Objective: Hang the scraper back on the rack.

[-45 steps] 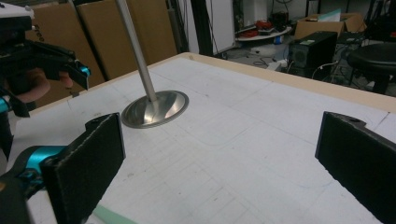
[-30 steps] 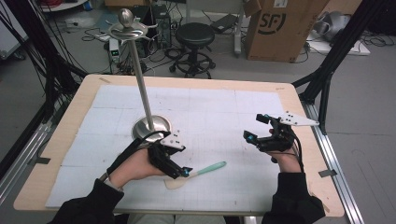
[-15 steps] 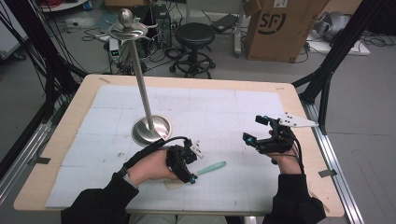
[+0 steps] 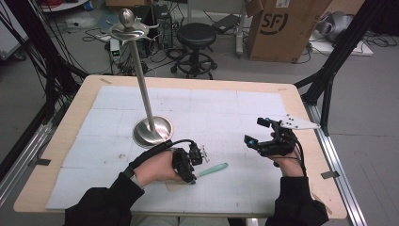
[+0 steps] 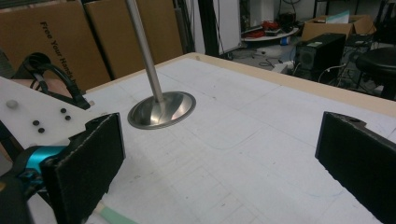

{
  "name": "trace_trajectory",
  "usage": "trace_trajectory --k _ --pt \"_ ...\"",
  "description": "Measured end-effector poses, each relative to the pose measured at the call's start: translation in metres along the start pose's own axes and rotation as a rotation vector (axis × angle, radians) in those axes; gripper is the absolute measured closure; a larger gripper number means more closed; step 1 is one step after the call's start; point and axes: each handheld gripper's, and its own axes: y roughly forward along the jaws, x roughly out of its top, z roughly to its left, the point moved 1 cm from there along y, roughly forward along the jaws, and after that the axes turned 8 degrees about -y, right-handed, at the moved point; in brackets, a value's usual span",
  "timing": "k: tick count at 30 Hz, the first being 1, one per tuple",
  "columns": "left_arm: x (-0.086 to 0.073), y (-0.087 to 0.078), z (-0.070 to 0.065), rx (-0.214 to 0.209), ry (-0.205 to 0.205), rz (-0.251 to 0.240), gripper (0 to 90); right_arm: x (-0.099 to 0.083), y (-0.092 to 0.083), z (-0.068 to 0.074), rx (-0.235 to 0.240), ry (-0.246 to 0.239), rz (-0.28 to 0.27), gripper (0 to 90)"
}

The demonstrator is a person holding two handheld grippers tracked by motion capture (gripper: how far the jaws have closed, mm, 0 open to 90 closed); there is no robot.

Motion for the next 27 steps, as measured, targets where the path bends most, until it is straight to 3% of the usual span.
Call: trace_trajectory --k 5,11,18,25,27 --pt "0.007 0.006 -0.003 -0.003 -0.003 0.079 68.2 0.000 -0.003 0.000 -0.002 0.005 -0.006 0.4" --pt "0.013 0.008 -0.002 0.014 -0.010 0.119 74.5 -0.001 -0.006 -0.001 -0.009 0.008 -0.012 0.4" --pt "0.007 0.006 0.006 -0.032 -0.015 0.071 80.3 -0.001 -0.004 0.000 -0.007 0.005 -0.004 0.4" --pt "0.003 0.000 0.007 0.004 -0.018 0.032 80.4 -0.003 -0.002 0.000 -0.004 0.006 0.005 0.4" --pt "0.000 -0.006 0.006 0.004 -0.012 0.001 80.4 -0.003 -0.004 -0.001 -0.008 0.012 0.003 0.4"
